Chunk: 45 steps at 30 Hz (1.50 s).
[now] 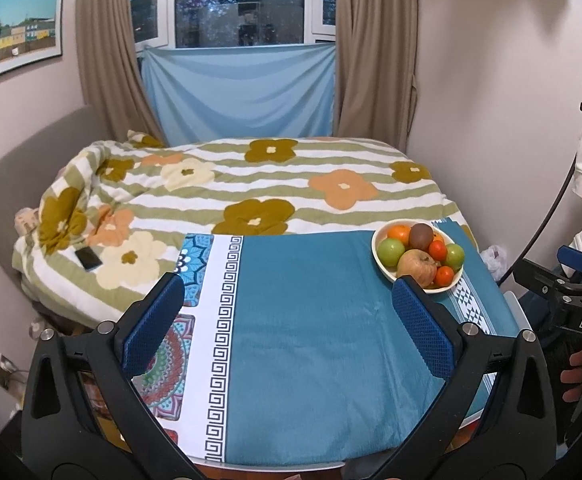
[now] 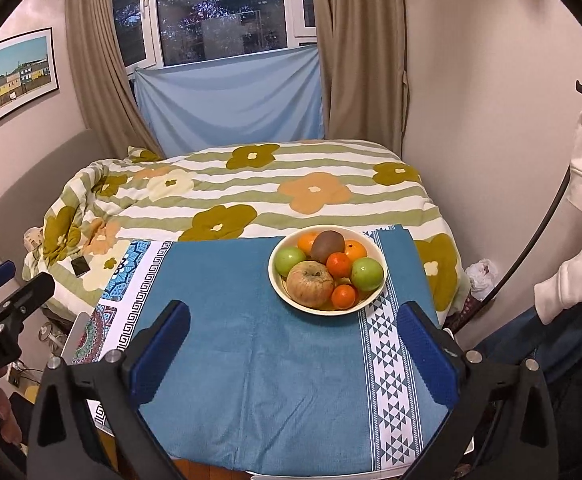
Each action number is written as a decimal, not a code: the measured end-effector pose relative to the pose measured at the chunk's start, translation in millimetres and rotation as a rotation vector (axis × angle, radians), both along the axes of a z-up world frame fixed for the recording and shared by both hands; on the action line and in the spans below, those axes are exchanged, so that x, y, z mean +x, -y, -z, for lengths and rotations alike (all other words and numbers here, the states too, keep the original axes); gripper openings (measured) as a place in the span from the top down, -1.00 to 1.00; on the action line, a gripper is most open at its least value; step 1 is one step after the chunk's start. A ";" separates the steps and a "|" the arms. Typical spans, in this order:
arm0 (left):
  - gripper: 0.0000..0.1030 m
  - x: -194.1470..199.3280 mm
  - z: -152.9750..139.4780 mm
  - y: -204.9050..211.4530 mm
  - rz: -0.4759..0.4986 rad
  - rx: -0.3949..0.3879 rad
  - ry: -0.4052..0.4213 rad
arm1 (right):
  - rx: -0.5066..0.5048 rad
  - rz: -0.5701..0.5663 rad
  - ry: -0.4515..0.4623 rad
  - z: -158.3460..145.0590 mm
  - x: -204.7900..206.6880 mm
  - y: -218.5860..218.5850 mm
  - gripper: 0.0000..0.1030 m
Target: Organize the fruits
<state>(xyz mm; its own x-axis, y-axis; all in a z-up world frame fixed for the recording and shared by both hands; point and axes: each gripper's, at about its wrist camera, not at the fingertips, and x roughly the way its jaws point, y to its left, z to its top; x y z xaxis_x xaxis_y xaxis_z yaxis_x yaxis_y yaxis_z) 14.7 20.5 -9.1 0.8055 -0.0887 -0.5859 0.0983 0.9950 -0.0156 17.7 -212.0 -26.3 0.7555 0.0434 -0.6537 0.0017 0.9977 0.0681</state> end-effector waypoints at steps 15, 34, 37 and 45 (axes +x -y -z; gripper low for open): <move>-1.00 3.6 3.2 2.9 -0.003 0.004 -0.002 | -0.011 0.013 -0.007 5.1 2.8 2.1 -0.99; -1.00 -2.2 2.2 1.4 -0.012 0.014 0.006 | -0.009 0.018 0.003 2.0 5.1 6.7 -0.99; -1.00 -2.7 0.3 -0.1 -0.015 0.018 0.008 | -0.007 0.020 0.005 0.3 5.3 7.6 -0.99; -1.00 -4.4 -4.0 1.6 -0.008 0.029 0.025 | -0.008 0.021 0.003 -1.8 7.2 6.4 -0.99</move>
<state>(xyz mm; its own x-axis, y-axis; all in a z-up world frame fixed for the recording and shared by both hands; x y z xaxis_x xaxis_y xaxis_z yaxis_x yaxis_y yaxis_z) 10.3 18.9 -5.1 0.8207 -0.0652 -0.5677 0.0903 0.9958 0.0161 24.9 -218.4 -24.5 0.7584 0.0223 -0.6514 0.0222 0.9980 0.0599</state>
